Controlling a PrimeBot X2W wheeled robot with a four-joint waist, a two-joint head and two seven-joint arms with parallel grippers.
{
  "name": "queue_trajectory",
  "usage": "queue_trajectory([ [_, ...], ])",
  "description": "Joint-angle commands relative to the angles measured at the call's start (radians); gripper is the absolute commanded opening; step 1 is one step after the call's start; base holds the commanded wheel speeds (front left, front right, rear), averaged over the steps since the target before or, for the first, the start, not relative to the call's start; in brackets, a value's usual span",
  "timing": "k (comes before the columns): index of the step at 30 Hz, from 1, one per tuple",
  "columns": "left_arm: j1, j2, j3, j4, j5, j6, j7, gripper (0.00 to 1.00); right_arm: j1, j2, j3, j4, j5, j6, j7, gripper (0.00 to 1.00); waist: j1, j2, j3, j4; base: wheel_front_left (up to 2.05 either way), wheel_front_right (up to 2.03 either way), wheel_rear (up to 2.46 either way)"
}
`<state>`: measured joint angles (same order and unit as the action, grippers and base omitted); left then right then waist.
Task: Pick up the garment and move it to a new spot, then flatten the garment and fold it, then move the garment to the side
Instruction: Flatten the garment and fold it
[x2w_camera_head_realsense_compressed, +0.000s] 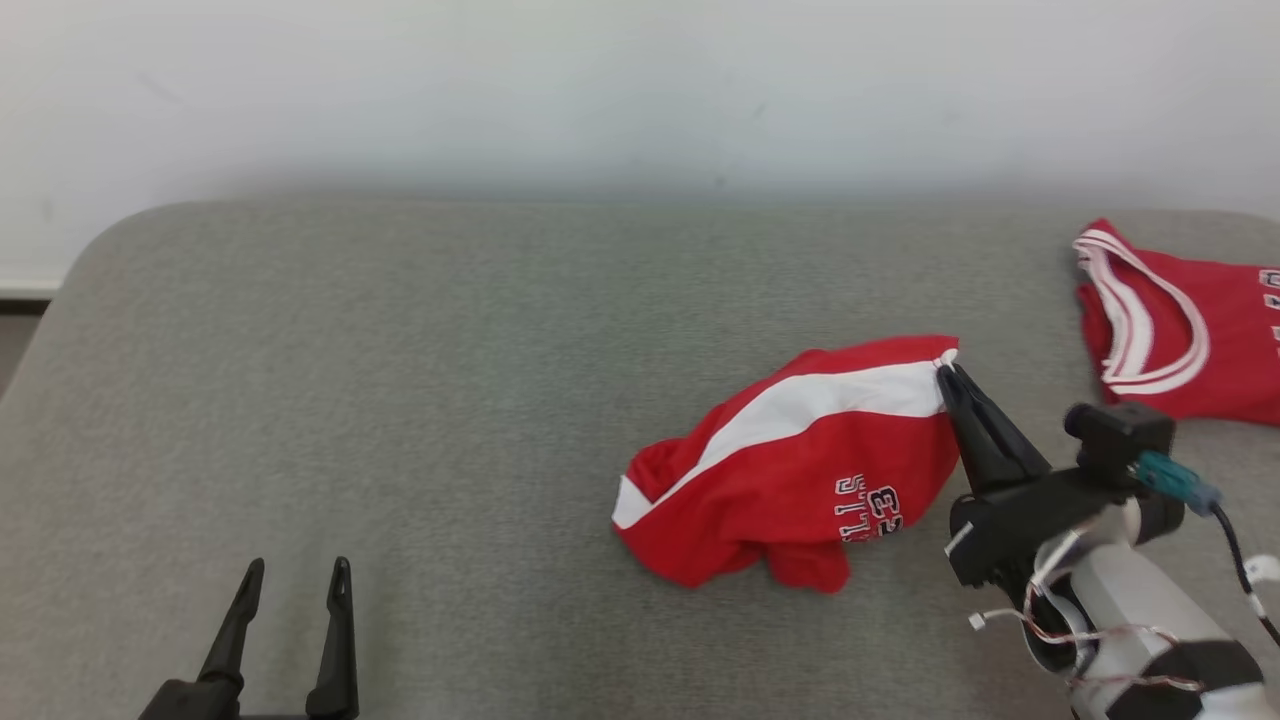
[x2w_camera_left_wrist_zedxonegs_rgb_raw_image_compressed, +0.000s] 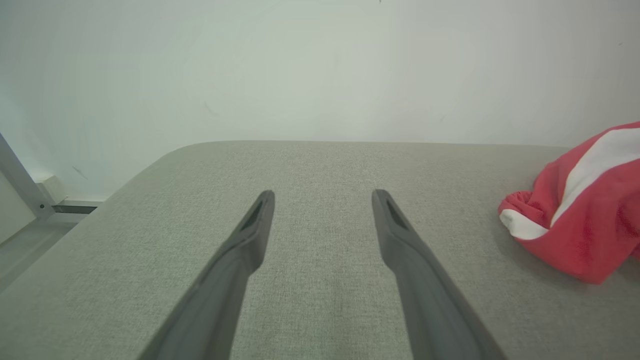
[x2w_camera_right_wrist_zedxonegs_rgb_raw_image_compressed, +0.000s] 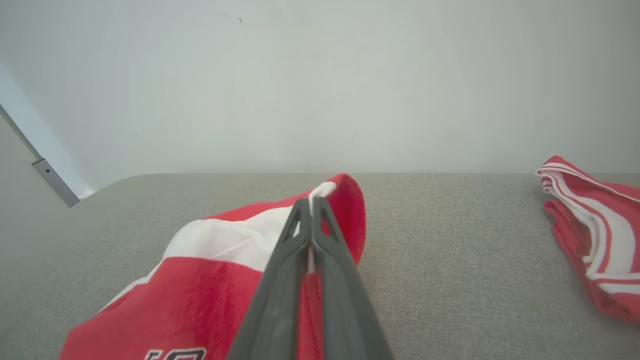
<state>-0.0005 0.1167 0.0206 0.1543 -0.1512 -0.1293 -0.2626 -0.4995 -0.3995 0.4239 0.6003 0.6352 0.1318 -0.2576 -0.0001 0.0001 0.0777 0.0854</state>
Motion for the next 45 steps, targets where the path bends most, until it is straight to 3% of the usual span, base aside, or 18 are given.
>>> queue_trajectory([
  [1,0.007,-0.002,0.005,-0.005,-0.001,-0.001,-0.003,1.0,0.03,-0.009,-0.005,-0.024,0.01,-0.003,-0.007,0.0,0.0001,-0.0001,-0.024,-0.054,0.0,0.0,0.0],
  [7,0.017,-0.013,0.008,-0.01,-0.001,-0.001,-0.003,1.0,0.25,-0.039,-0.097,-0.268,-0.005,-0.003,-0.008,0.0,0.0001,-0.0001,-0.029,-0.113,0.0,0.0,0.0],
  [12,0.02,-0.015,0.018,-0.008,-0.003,-0.001,-0.003,1.0,0.474,-0.005,-0.204,-0.446,-0.042,-0.003,0.04,0.0,0.0001,-0.0001,-0.022,-0.151,0.0,0.0,0.0],
  [20,0.002,-0.009,0.004,0.005,-0.006,-0.002,-0.003,1.0,0.684,0.078,-0.325,-0.541,-0.122,-0.003,0.139,0.0,0.0001,-0.0001,-0.012,-0.181,0.0,0.0,0.0],
  [22,0.0,-0.006,-0.002,0.01,-0.006,-0.002,-0.003,1.0,0.689,0.089,-0.341,-0.543,-0.157,-0.003,0.144,0.54,0.0001,-0.0001,-0.014,-0.184,0.0,0.0,0.0],
  [23,-0.001,-0.005,-0.004,0.013,-0.008,-0.002,-0.003,1.0,0.691,0.099,-0.348,-0.54,-0.171,-0.003,0.148,1.0,0.0001,-0.0001,-0.016,-0.185,0.0,0.0,0.0],
  [31,-0.053,0.029,-0.083,0.057,-0.036,-0.002,-0.003,1.0,0.674,0.149,-0.452,-0.607,-0.252,-0.003,0.07,1.0,0.0001,-0.0001,-0.013,-0.208,0.0,0.0,0.0],
  [38,-0.155,0.08,-0.181,0.133,-0.073,0.0,-0.003,1.0,0.641,0.176,-0.442,-0.654,-0.295,-0.003,0.031,1.0,0.0001,-0.0001,0.016,-0.25,0.0,0.0,0.0],
  [45,-0.308,0.156,-0.34,0.3,-0.146,0.0,-0.003,1.0,0.588,0.203,-0.386,-0.626,-0.32,-0.003,0.01,1.0,0.0001,-0.0001,0.074,-0.318,0.0,0.0,0.0],
])
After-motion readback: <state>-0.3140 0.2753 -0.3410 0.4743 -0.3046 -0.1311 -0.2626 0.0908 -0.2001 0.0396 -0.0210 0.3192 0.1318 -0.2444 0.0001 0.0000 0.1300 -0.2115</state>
